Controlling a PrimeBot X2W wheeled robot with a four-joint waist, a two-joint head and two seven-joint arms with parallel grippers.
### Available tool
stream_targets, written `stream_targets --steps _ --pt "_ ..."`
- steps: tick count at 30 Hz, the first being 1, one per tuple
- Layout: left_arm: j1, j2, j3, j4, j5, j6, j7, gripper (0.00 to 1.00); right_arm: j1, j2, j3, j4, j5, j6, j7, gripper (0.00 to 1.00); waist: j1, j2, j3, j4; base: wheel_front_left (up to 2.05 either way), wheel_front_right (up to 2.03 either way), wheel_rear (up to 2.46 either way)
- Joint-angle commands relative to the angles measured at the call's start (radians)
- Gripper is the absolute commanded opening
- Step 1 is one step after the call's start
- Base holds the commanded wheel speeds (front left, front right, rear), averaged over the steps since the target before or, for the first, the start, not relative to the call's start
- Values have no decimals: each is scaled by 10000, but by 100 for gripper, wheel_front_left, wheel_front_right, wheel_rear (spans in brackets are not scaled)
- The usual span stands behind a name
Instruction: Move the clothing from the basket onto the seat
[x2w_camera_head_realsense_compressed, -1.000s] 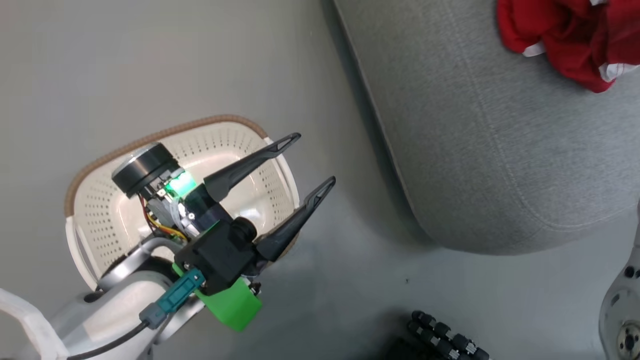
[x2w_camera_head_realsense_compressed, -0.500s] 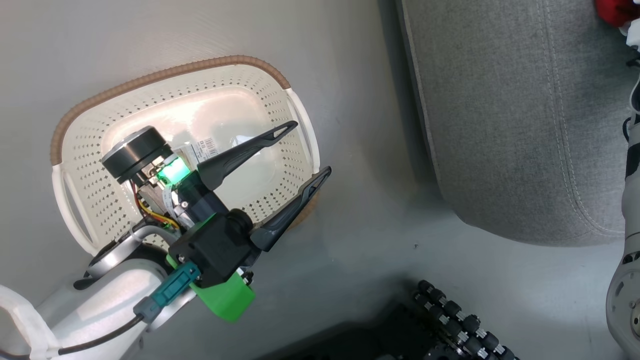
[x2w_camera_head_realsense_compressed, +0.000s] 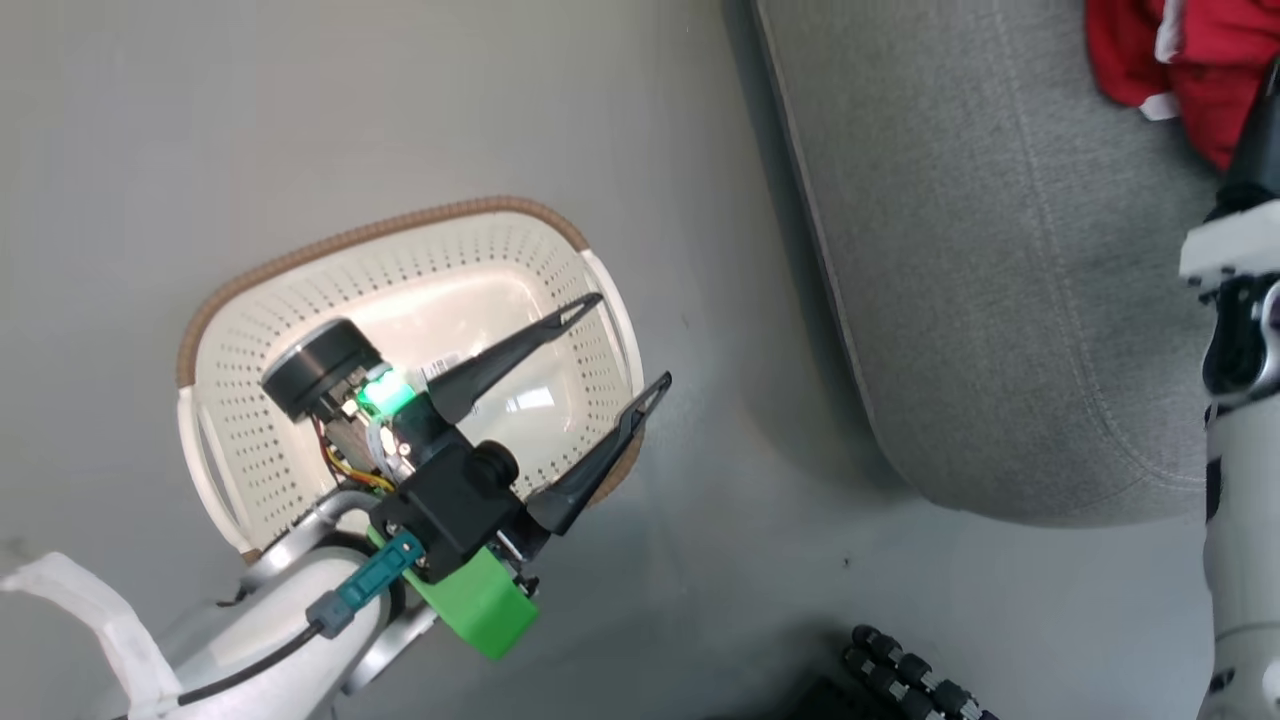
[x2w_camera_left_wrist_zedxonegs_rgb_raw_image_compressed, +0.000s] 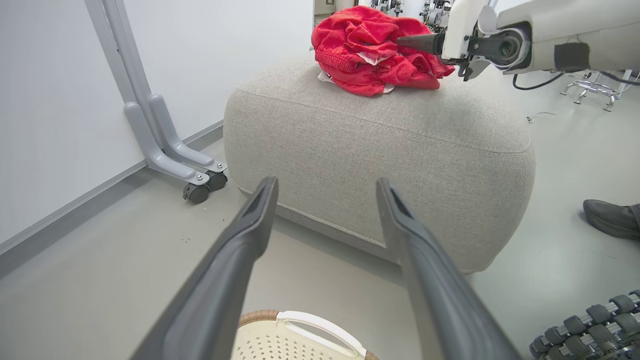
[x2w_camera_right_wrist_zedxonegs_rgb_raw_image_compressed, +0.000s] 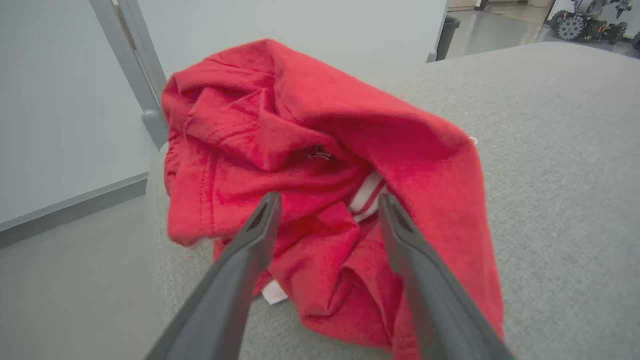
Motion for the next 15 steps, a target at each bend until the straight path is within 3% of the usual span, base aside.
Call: stream_targets --steps 1,15 --pt "226 -130 -28 126 -104 106 -143 100 576 146 19 -449 -147 -7 -38 100 0 0 -1108 -20 0 0 0" --pt "1070 -830 527 1420 -1022 962 -861 100 3774 1158 879 -4292 -1164 -7 21 100 0 0 -2972 837 0 0 0"
